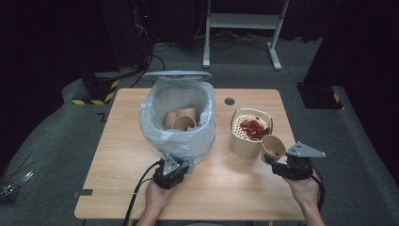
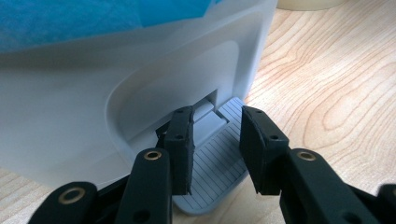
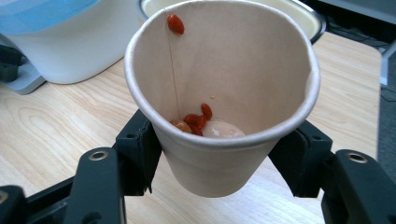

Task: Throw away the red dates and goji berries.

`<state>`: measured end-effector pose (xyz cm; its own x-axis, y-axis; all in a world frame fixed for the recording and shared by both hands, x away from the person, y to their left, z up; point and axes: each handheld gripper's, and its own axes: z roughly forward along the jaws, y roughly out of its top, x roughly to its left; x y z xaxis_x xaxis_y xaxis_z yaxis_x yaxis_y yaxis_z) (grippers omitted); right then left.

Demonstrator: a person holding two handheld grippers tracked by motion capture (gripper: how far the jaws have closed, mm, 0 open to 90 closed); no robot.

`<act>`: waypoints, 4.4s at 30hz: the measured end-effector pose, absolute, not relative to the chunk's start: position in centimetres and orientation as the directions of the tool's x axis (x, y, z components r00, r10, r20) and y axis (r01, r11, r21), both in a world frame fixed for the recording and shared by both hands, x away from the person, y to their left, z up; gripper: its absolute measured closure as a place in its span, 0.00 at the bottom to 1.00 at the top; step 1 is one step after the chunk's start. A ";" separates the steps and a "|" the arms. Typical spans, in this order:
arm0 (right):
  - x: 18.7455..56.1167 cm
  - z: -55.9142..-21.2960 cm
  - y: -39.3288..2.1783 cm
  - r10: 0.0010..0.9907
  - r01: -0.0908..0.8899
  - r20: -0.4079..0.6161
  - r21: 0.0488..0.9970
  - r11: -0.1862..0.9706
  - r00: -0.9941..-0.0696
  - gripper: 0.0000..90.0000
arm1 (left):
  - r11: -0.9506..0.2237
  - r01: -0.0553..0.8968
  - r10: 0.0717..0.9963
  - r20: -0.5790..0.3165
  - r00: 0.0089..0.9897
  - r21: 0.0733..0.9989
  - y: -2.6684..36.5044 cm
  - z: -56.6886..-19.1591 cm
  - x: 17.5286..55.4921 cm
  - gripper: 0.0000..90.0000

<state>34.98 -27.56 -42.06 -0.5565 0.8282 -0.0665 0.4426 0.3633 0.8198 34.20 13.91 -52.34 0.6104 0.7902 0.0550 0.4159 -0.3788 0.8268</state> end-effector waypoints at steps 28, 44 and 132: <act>35.7 -42.6 -24.6 0.775 0.428 -0.009 0.830 0.359 -0.632 0.42 | -0.380 0.415 0.790 0.057 0.611 0.827 13.9 -52.3 34.2 0.72; 36.4 -40.8 -23.9 0.742 0.403 0.040 0.859 0.317 -0.669 0.41 | -0.374 0.416 0.791 0.051 0.610 0.829 13.9 -52.4 34.2 0.71; 42.4 -32.2 -17.1 0.631 0.294 0.009 0.890 0.348 -0.776 0.40 | -0.373 0.413 0.790 0.051 0.611 0.831 13.9 -52.3 34.2 0.69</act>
